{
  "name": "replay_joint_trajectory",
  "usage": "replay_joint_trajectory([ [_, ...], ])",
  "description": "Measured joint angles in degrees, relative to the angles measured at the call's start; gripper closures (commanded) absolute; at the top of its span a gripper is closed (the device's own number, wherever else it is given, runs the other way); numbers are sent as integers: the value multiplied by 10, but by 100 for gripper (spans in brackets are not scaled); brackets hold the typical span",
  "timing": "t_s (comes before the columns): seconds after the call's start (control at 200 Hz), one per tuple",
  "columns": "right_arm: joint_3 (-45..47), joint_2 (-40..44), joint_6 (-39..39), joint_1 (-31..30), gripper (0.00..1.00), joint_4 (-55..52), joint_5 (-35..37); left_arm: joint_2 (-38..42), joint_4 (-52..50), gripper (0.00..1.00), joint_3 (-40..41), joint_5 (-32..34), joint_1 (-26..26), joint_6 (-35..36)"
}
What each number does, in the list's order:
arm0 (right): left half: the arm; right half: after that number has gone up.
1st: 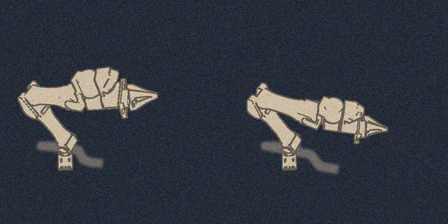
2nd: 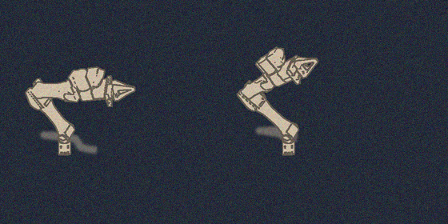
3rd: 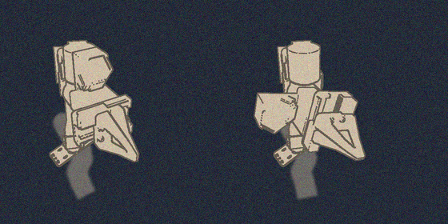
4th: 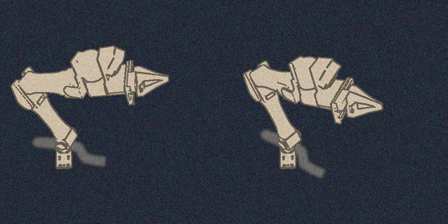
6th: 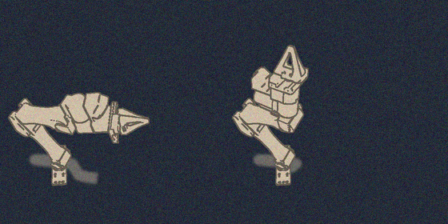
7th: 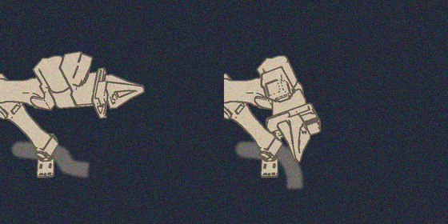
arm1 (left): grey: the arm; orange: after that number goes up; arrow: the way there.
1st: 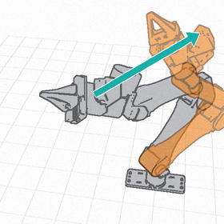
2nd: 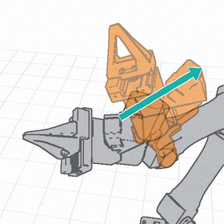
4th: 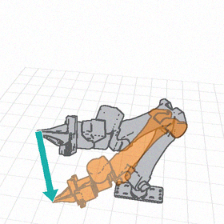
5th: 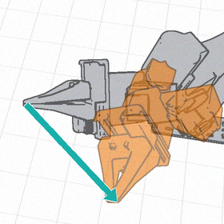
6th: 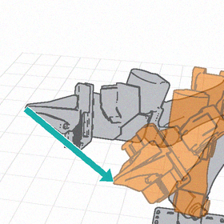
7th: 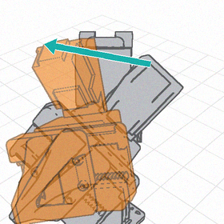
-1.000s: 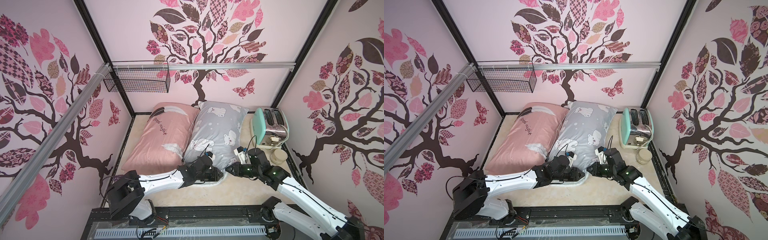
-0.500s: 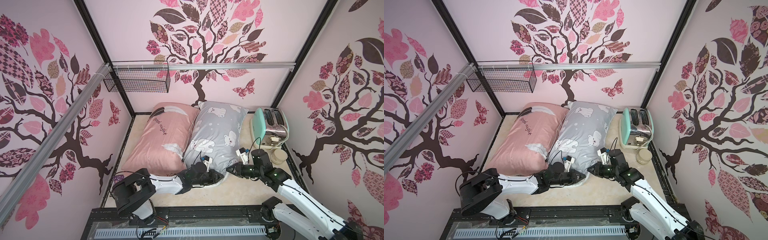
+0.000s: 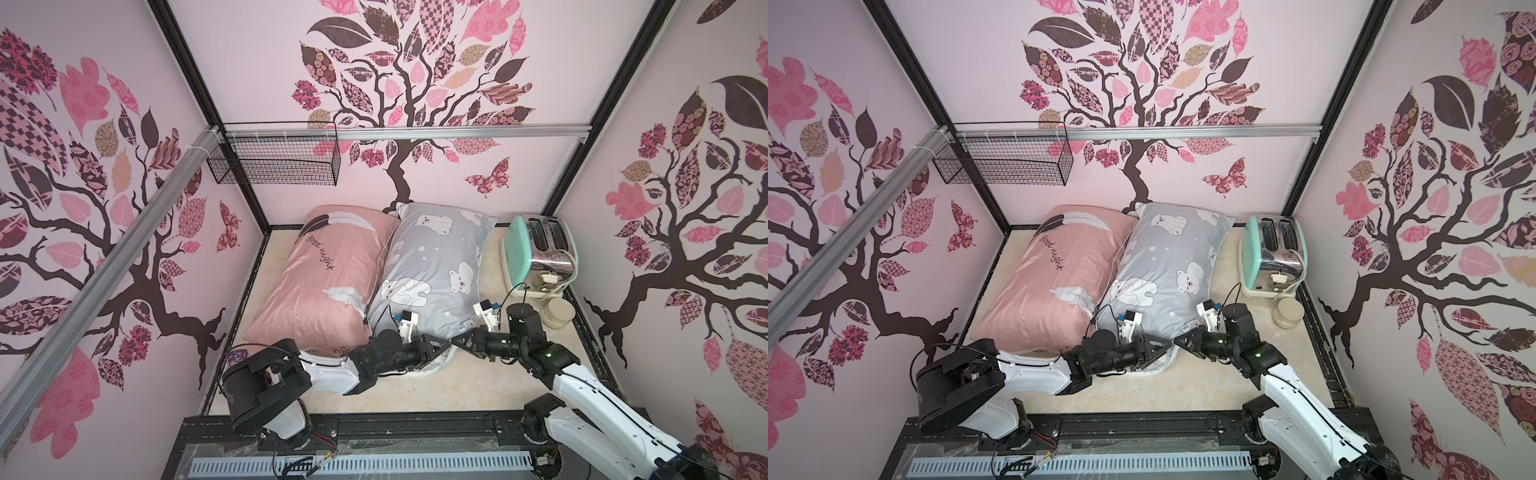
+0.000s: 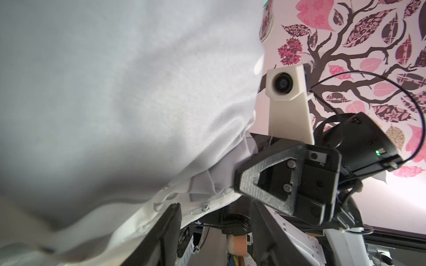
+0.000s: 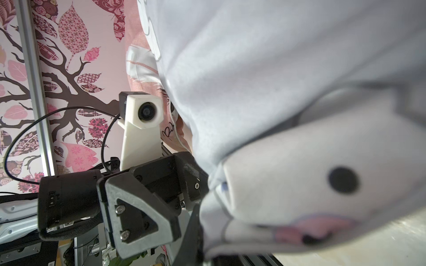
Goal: Zip up pillowcases
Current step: Zip the zipper on the pillowcase.
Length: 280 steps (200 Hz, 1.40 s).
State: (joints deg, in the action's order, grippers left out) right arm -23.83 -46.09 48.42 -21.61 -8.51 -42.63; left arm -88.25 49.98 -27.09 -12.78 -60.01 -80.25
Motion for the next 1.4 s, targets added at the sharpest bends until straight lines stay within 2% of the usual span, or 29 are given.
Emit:
replay_joint_trajectory([
  [0.24,21,3,54,1,100,67,-23,-24,41,44,5,2,-1,-19],
  [0.555,42,0,86,2,100,117,-33,-36,73,44,8,1,-3,-34],
  [0.87,45,-9,87,2,100,134,-34,-34,78,57,10,-5,-5,-41],
  [1.13,45,-6,64,3,100,113,-30,3,38,62,21,3,-7,-36],
  [1.401,45,-4,55,3,100,101,-30,3,27,71,21,5,-7,-35],
])
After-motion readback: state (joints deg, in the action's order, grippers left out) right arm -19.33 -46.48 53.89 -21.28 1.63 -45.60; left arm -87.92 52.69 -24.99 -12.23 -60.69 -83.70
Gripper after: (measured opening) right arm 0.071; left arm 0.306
